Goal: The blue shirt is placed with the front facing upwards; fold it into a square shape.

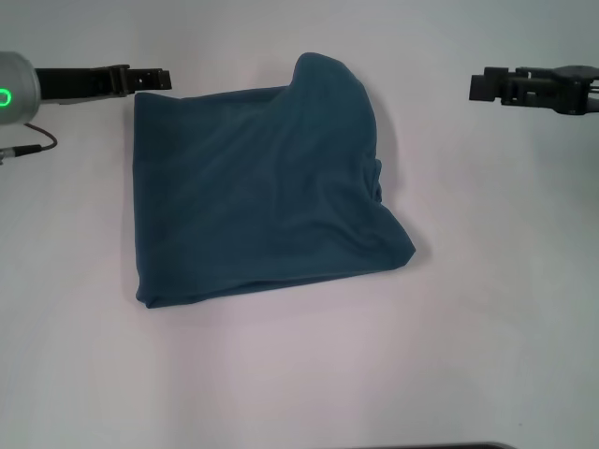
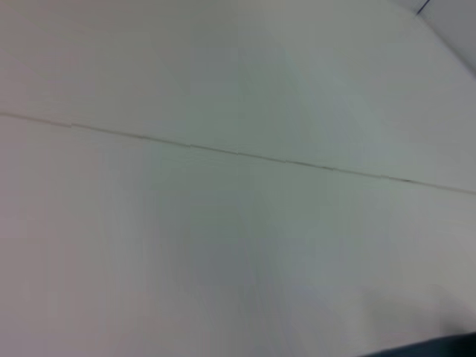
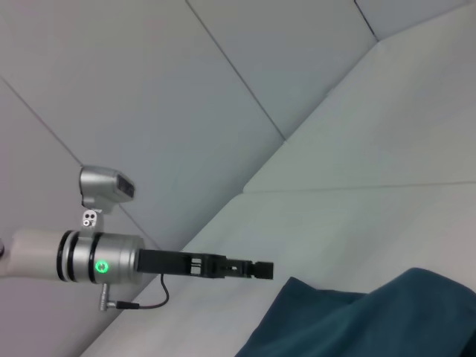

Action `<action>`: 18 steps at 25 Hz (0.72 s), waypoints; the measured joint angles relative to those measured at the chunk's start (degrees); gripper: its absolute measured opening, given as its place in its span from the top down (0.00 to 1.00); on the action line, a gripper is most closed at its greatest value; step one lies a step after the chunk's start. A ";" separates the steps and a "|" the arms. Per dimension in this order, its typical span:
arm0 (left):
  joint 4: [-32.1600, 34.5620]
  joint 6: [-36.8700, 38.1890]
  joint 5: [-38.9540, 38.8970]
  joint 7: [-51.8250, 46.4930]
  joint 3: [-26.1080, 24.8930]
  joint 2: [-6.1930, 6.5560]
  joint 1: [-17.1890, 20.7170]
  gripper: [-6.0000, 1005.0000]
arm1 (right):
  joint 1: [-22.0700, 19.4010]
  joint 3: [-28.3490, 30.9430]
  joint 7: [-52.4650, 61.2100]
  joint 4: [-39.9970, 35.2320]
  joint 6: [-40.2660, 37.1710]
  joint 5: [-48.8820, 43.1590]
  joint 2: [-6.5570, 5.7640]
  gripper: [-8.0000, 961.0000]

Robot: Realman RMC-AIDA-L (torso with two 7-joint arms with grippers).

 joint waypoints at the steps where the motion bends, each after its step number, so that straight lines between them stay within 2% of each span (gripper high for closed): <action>1: 0.99 -2.88 1.20 0.49 1.47 0.09 -0.62 0.21 | 0.14 -0.01 0.02 0.00 0.08 0.01 0.02 0.26; 11: 5.96 -6.21 3.26 0.67 2.99 0.58 -3.63 0.21 | 0.50 0.02 0.88 0.00 0.30 0.04 0.03 0.26; 18: 7.56 -7.18 5.94 0.27 3.14 0.13 -5.27 0.21 | 0.15 -0.23 0.89 0.00 0.17 0.04 0.11 0.26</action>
